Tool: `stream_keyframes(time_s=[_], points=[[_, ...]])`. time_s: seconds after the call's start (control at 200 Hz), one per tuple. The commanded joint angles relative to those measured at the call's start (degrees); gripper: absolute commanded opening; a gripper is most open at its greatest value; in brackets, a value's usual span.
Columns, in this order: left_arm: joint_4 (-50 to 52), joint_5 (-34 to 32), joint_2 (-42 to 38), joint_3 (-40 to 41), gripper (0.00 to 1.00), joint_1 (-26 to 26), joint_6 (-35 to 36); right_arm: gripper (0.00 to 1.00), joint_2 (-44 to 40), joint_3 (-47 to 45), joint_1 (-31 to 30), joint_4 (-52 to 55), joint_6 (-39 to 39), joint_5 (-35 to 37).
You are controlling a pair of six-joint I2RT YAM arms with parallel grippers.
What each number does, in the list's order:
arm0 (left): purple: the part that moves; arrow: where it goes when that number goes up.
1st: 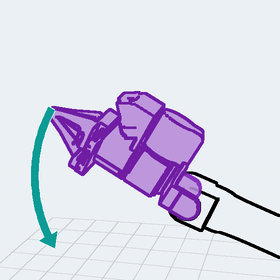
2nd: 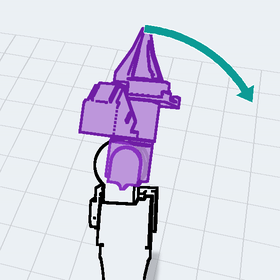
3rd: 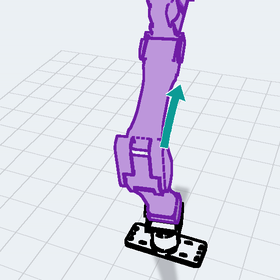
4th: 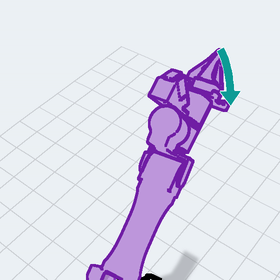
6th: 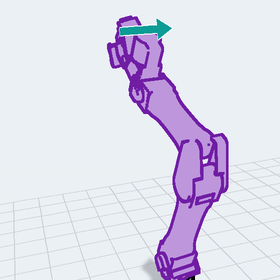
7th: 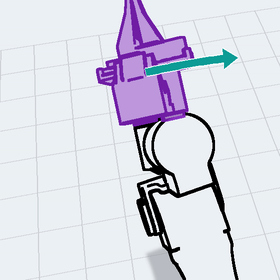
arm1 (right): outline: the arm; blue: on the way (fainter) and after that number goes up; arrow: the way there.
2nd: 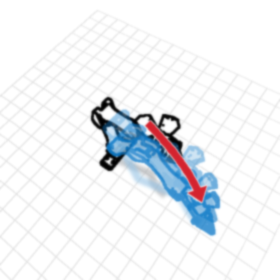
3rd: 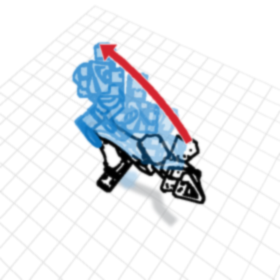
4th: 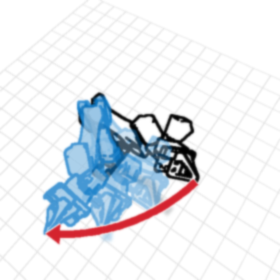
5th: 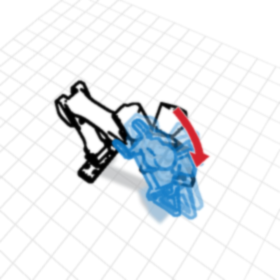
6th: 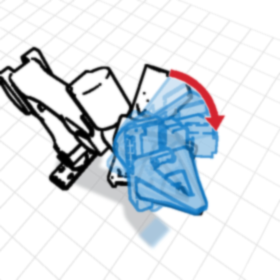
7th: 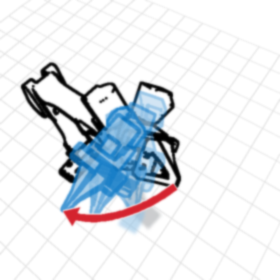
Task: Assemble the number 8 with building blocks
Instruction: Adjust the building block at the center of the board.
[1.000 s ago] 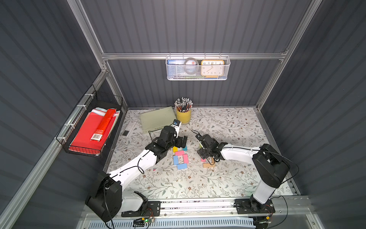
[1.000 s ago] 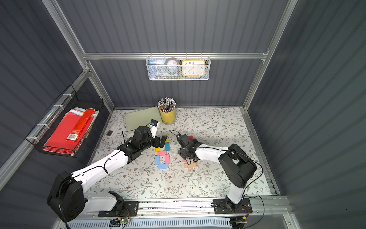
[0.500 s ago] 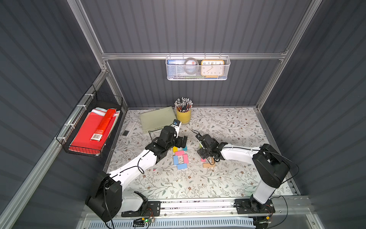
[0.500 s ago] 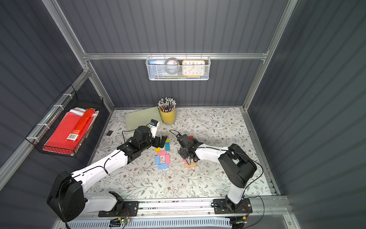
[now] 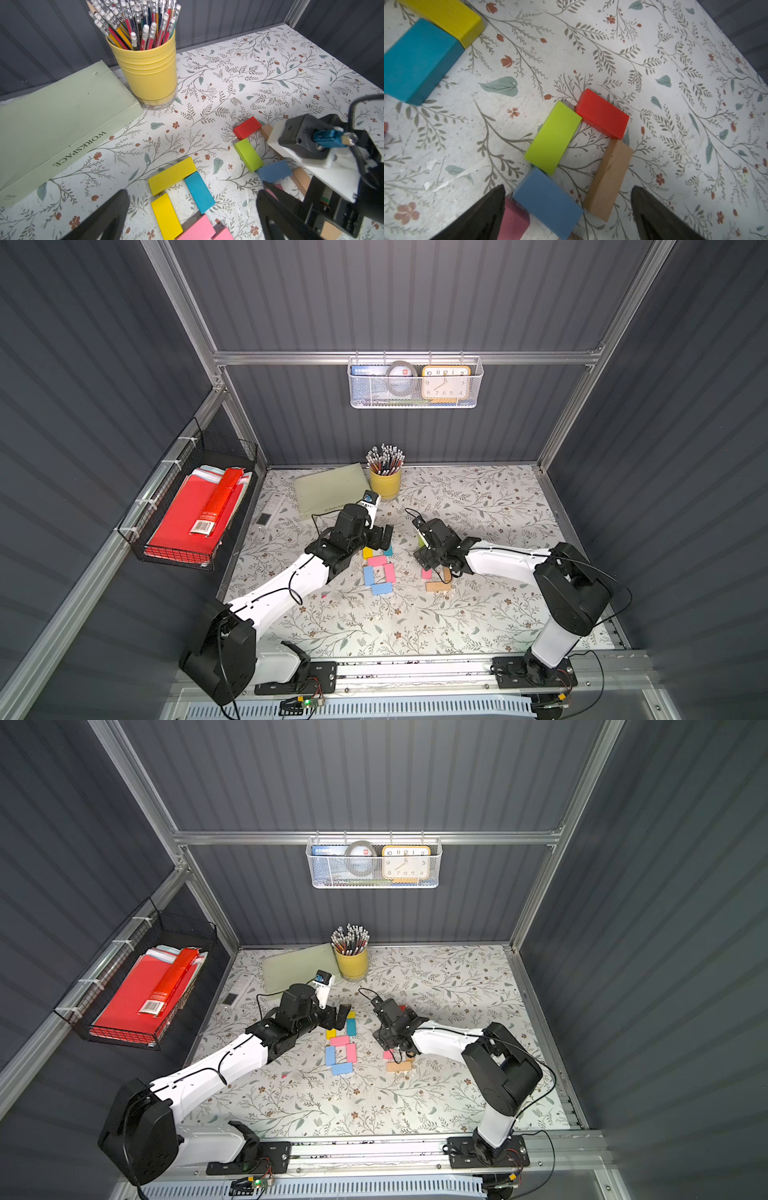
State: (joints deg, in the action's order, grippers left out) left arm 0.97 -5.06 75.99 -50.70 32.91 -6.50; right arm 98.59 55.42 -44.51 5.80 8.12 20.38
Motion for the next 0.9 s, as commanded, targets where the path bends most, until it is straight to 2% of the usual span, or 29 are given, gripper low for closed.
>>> stream_keyframes(time_s=[0.0, 0.895], points=[[0.1, 0.9, -0.1, 0.2, 1.00, 0.0, -0.2, 0.99, -0.2, 0.6, 0.3, 0.0, -0.7, -0.7], [0.2, 0.8, -0.5, 0.2, 0.99, 0.1, -0.2, 0.99, 3.0, 1.6, 1.1, 1.1, -1.4, -0.3]])
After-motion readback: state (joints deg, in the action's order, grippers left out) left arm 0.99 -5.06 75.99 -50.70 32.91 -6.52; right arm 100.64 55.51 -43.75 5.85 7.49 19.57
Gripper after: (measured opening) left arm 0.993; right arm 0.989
